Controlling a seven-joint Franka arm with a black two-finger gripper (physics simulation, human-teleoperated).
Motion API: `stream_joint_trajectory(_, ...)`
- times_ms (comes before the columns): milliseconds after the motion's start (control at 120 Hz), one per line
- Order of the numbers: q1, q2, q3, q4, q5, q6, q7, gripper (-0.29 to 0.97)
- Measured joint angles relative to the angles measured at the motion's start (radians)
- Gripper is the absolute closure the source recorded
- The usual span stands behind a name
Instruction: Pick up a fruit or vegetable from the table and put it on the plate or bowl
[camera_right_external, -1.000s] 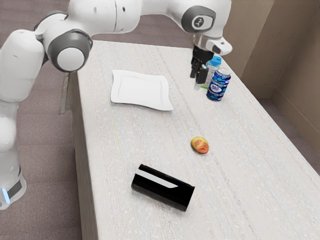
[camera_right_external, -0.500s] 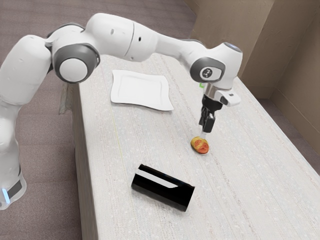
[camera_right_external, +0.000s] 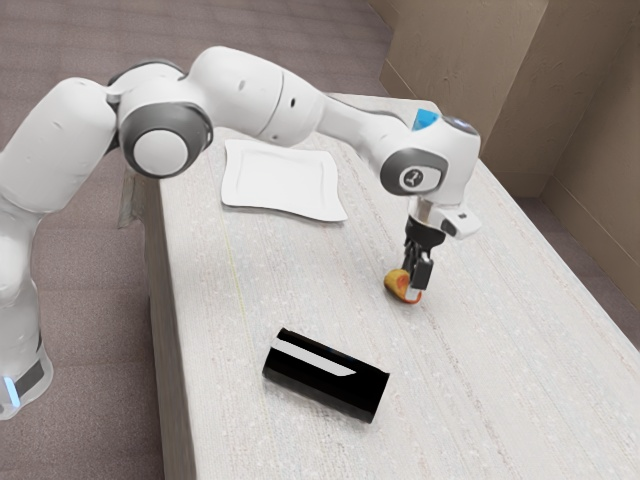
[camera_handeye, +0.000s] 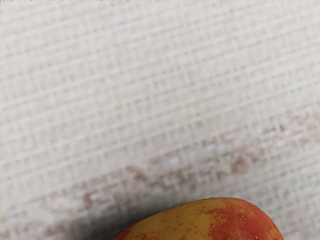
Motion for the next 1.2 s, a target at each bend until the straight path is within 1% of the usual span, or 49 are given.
stream_joint_trajectory(217,0.002,0.011,0.000,-0.008,-0.008,0.017,-0.004,0.03)
stream_joint_trajectory(458,0.002,-0.007,-0.021,0.002,-0.004,0.015,-0.024,0.03)
stream_joint_trajectory(750,0.016,-0.007,-0.019,-0.022,0.001,-0.019,-0.039,0.03)
stream_joint_trajectory(783,0.017,-0.007,-0.019,-0.022,0.004,-0.021,-0.040,0.05)
stream_joint_trajectory(867,0.016,-0.008,-0.018,-0.023,0.020,-0.026,-0.047,0.18)
stream_joint_trajectory(975,0.016,-0.009,-0.019,-0.023,0.033,-0.029,-0.057,0.27)
stream_joint_trajectory(1033,0.017,-0.020,-0.018,-0.023,0.038,-0.033,-0.062,0.26)
stream_joint_trajectory(1142,0.020,-0.073,-0.017,-0.018,0.060,-0.052,-0.071,0.25)
stream_joint_trajectory(1200,0.058,-0.114,-0.017,-0.019,0.071,-0.064,-0.075,0.26)
